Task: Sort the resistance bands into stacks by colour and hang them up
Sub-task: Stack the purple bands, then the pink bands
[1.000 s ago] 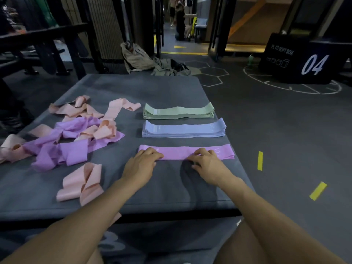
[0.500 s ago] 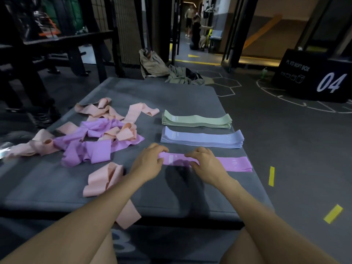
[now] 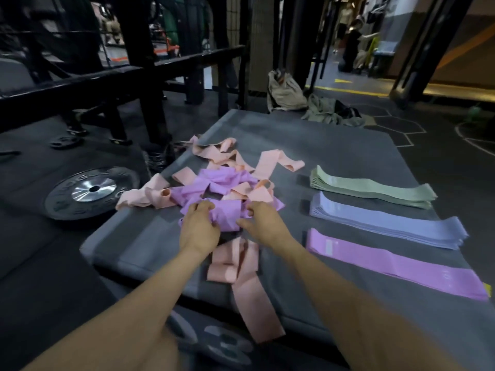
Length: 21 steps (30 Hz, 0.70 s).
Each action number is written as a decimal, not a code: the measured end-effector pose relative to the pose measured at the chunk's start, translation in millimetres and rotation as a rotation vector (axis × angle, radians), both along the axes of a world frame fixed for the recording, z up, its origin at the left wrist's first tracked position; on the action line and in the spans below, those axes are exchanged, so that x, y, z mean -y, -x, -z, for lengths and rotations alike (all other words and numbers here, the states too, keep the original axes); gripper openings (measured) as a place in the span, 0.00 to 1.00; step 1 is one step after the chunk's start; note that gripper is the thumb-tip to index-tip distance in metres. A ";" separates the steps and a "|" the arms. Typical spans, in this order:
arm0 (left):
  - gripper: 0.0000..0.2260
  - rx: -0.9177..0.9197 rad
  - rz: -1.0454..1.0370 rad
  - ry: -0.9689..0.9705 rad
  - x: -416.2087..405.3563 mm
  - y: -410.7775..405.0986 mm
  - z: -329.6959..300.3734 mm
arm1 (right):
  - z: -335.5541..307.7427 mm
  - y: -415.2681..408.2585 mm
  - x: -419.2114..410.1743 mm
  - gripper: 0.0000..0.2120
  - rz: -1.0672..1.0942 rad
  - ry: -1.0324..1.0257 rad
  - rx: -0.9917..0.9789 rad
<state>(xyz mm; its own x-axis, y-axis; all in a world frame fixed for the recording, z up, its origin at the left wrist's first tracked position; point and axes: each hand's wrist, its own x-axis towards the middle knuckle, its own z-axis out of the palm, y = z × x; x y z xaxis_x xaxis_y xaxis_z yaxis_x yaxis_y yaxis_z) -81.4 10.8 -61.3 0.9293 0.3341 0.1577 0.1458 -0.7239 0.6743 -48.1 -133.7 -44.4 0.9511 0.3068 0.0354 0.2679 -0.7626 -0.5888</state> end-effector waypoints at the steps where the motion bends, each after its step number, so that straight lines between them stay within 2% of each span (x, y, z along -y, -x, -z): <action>1: 0.18 -0.011 0.007 0.004 -4.9 0.2 -0.2 | 6.5 -2.4 -9.1 0.13 0.017 -0.017 -0.020; 6: 0.16 -0.030 0.071 0.069 -18.0 -4.4 -6.1 | 10.1 -8.6 -30.8 0.06 0.142 -0.224 -0.020; 12: 0.10 -0.018 0.167 0.100 -14.6 -11.9 -32.6 | -35.1 -15.1 -29.1 0.04 0.074 -0.290 0.113; 14: 0.03 0.028 0.196 0.132 -11.7 -13.6 -47.9 | -51.6 -16.5 -25.3 0.07 0.054 -0.340 0.109; 17: 0.11 0.080 0.219 0.229 -10.8 -16.9 -72.9 | -76.6 -15.8 -15.2 0.12 0.079 -0.476 0.102; 21: 0.08 0.151 0.240 0.431 -6.3 -21.5 -112.0 | -108.3 -15.3 -2.2 0.05 0.065 -0.631 0.063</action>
<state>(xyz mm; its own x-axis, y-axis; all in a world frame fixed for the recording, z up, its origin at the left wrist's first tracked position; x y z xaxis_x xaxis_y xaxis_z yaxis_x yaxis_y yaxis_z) -59.9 17.1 50.7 0.9652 0.1780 0.1914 -0.1128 -0.3771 0.9193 -32.8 -131.5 63.9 0.9573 0.1501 0.2470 0.2815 -0.2898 -0.9148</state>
